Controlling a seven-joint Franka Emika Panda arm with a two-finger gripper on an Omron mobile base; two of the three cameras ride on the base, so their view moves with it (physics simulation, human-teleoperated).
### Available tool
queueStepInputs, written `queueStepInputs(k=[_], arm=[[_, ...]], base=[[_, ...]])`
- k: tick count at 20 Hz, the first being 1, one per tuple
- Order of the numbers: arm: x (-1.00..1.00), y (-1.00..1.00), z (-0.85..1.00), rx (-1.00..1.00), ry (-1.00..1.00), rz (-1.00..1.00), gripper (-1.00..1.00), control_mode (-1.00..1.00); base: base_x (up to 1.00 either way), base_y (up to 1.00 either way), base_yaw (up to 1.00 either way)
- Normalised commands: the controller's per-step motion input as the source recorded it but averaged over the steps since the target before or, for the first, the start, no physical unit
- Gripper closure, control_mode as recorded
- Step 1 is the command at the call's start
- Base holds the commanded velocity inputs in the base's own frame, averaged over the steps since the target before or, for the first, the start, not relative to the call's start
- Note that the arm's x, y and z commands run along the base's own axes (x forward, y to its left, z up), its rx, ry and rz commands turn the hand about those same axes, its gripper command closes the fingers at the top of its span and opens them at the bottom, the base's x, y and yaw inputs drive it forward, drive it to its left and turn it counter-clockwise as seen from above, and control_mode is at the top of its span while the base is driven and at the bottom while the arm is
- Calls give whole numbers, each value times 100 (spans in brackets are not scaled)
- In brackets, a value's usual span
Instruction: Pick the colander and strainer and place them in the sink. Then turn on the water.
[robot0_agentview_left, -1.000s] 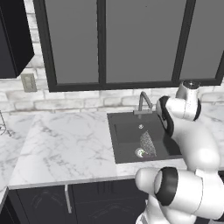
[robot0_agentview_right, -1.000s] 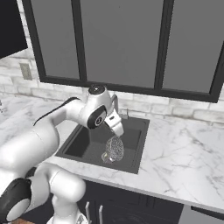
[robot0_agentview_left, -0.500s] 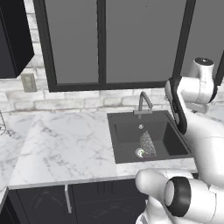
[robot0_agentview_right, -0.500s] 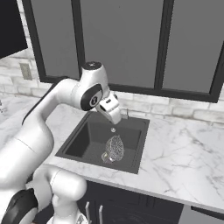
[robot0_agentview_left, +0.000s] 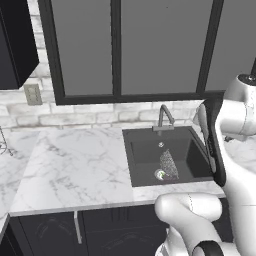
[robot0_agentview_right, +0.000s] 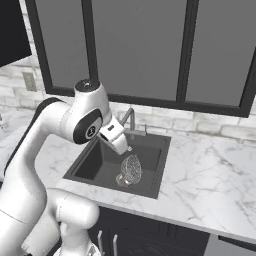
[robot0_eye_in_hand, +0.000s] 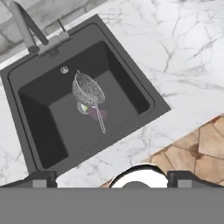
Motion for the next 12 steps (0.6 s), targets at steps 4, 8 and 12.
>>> queueStepInputs(k=[4, 8, 12], arm=[[-36, 17, 69, -3, -1, 12, -100, -100], [-37, 14, 75, -5, 6, 11, -100, -100], [-48, 4, 54, -3, 9, 10, -100, -100]], base=[[0, 0, 0], [0, 0, 0], [0, 0, 0]])
